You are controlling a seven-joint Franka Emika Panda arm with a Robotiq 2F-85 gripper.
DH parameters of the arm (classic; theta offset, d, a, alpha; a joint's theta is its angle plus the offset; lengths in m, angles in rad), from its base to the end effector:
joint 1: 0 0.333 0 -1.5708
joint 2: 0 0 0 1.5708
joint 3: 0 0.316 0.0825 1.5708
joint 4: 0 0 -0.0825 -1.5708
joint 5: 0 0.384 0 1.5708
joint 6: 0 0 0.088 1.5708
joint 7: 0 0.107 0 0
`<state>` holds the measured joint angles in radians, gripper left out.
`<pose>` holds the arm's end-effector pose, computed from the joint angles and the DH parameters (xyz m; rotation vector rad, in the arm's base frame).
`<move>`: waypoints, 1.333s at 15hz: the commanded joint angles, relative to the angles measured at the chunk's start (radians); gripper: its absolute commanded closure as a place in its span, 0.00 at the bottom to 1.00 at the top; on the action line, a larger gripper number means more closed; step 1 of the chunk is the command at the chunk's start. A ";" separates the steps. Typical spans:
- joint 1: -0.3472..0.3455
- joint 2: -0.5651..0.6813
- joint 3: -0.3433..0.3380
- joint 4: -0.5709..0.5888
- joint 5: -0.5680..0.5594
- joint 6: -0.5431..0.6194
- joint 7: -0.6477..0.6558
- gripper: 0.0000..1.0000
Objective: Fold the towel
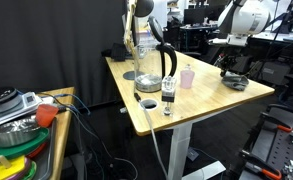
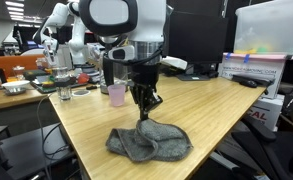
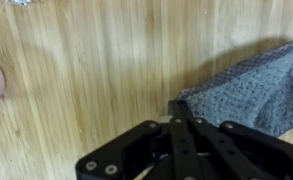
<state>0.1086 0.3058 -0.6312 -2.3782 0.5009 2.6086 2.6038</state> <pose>0.4258 -0.2681 0.2187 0.6061 3.0265 0.0841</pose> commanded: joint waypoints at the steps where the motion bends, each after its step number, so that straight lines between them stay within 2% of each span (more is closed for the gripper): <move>1: -0.019 -0.033 0.007 -0.011 0.027 -0.021 -0.028 1.00; 2: -0.024 -0.038 0.007 -0.013 0.031 -0.022 -0.034 1.00; 3: -0.127 -0.062 0.097 -0.016 -0.022 -0.007 -0.003 1.00; 8: -0.275 -0.132 0.175 -0.033 -0.006 0.032 -0.060 1.00; 13: -0.390 -0.138 0.191 -0.028 0.004 0.004 -0.083 1.00; 20: -0.481 -0.093 0.179 0.004 0.017 0.009 -0.093 1.00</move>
<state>-0.3285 0.1945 -0.4735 -2.4034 0.4970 2.6165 2.5270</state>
